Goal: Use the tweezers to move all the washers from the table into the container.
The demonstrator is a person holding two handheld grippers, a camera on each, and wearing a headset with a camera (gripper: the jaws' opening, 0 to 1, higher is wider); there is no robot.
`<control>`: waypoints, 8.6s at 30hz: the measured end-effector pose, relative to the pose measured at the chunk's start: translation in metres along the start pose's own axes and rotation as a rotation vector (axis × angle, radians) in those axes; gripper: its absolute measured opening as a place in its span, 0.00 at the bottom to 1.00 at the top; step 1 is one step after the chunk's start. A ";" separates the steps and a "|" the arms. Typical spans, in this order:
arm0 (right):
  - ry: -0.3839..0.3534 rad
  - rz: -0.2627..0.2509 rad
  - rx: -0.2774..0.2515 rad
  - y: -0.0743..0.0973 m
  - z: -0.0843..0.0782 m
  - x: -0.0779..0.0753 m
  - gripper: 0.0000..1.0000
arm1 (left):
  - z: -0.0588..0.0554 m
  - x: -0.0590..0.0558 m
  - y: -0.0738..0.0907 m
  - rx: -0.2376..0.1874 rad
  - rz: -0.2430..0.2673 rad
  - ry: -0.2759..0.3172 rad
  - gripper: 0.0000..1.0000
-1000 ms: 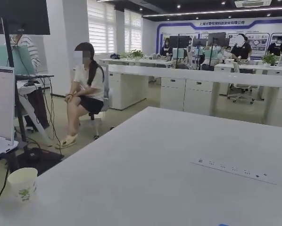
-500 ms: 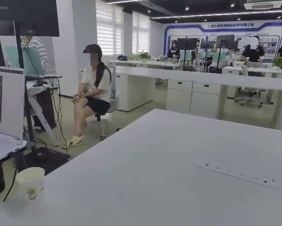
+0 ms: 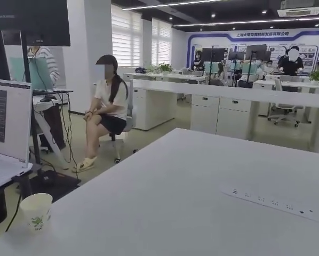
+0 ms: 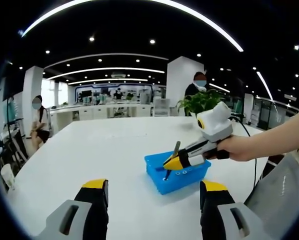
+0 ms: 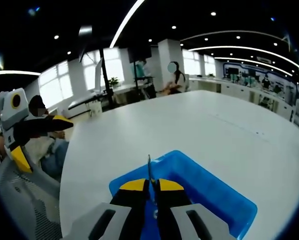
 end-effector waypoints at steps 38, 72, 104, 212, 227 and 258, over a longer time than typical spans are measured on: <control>-0.063 -0.017 -0.218 0.047 0.054 0.023 0.04 | -0.005 -0.016 -0.002 0.033 -0.100 0.016 0.67; -0.005 0.149 -0.074 0.104 -0.016 0.073 0.04 | -0.016 -0.083 0.004 0.293 -0.561 -0.096 0.42; 0.296 0.329 0.192 0.110 -0.078 0.102 0.03 | -0.049 -0.127 -0.036 0.489 -0.776 -0.365 0.24; -0.133 -0.651 -0.512 0.289 -0.022 0.008 0.67 | -0.109 -0.082 -0.038 0.707 -0.858 -0.642 0.00; -0.074 -0.608 -0.403 0.274 -0.030 0.014 0.61 | -0.102 -0.082 -0.031 0.632 -0.770 -0.498 0.05; 0.058 -0.731 -0.437 0.282 -0.018 0.004 0.92 | 0.042 -0.011 0.005 -0.221 -0.014 0.013 0.99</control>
Point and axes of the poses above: the centre of the closed fingertips' face, and the gripper's own axes: y roughly backward along the fingers, x roughly to its left, z roughly out of its top, the point moved 2 cm from there along y, roughly backward along the fingers, and after that the axes turned 2 degrees about -x, right-handed, at the moved point
